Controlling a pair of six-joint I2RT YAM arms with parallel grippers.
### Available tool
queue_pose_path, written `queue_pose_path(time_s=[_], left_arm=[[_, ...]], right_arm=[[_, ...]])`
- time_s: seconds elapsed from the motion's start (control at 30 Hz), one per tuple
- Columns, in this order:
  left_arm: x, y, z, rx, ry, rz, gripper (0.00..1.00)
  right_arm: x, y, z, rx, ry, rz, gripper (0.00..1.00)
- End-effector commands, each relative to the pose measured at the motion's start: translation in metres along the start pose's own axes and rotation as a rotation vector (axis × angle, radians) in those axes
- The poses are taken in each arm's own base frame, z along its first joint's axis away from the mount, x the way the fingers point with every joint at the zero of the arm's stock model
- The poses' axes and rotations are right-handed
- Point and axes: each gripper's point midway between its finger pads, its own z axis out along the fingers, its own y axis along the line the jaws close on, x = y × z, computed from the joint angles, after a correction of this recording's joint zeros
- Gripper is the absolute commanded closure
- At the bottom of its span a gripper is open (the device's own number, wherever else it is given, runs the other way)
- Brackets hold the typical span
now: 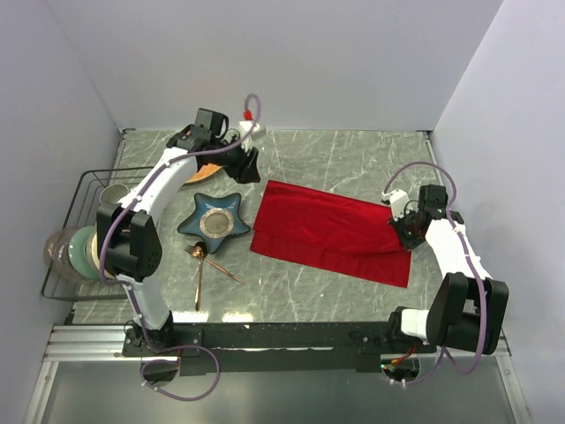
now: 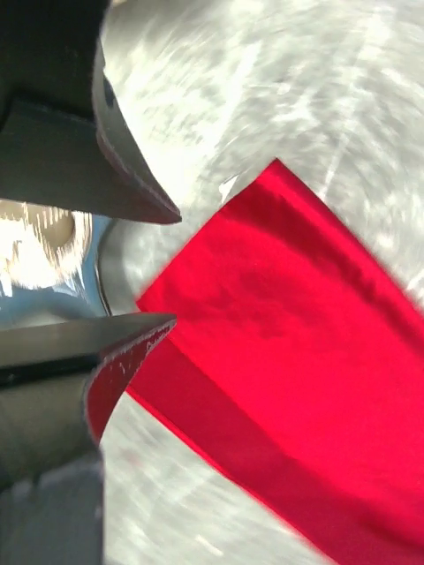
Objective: Fold the napkin into a case and place the utensils inside
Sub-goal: Fold and flatten the napkin at the center of the board.
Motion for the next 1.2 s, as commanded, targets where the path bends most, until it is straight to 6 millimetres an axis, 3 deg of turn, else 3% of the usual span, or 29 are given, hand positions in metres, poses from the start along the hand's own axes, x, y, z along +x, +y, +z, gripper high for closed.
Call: queue_pose_path(time_s=[0.0,0.03,0.07,0.13,0.17,0.23,0.27,0.47,0.73,0.97,1.17], left_arm=[[0.029,-0.033,0.005,0.235,0.1,0.534,0.55],[0.035,-0.042,0.011,0.251,0.122,0.595,0.57],[0.056,-0.046,0.018,0.275,0.161,0.645,0.58],[0.06,-0.057,0.024,0.261,0.162,0.765,0.61],[0.076,-0.062,0.027,0.273,0.185,0.796,0.61],[0.088,-0.065,0.038,0.262,0.222,0.851,0.62],[0.102,-0.066,0.043,0.276,0.256,0.858,0.63],[0.127,-0.058,0.065,0.246,0.32,0.876,0.57],[0.148,-0.047,0.075,0.243,0.417,0.908,0.56],[0.152,-0.059,0.063,0.296,0.423,0.91,0.55],[0.15,-0.072,0.054,0.321,0.401,0.871,0.56]], right_arm=[[-0.01,0.001,-0.006,-0.042,-0.011,0.012,1.0],[-0.009,0.003,-0.006,-0.051,-0.006,0.014,1.0],[-0.007,0.005,-0.008,-0.058,0.001,0.017,1.0],[-0.005,0.007,-0.01,-0.061,0.003,0.019,1.0],[-0.003,0.009,-0.011,-0.067,0.011,0.021,1.0],[-0.001,0.012,-0.012,-0.071,0.014,0.024,1.0],[0.001,0.014,-0.013,-0.081,0.023,0.032,1.0],[0.006,0.014,-0.018,-0.072,0.048,0.04,1.0],[0.018,0.008,-0.023,-0.044,0.08,0.037,1.0],[0.029,0.009,-0.027,-0.047,0.102,0.027,1.0],[0.045,0.022,-0.022,-0.066,0.126,0.021,1.0]])
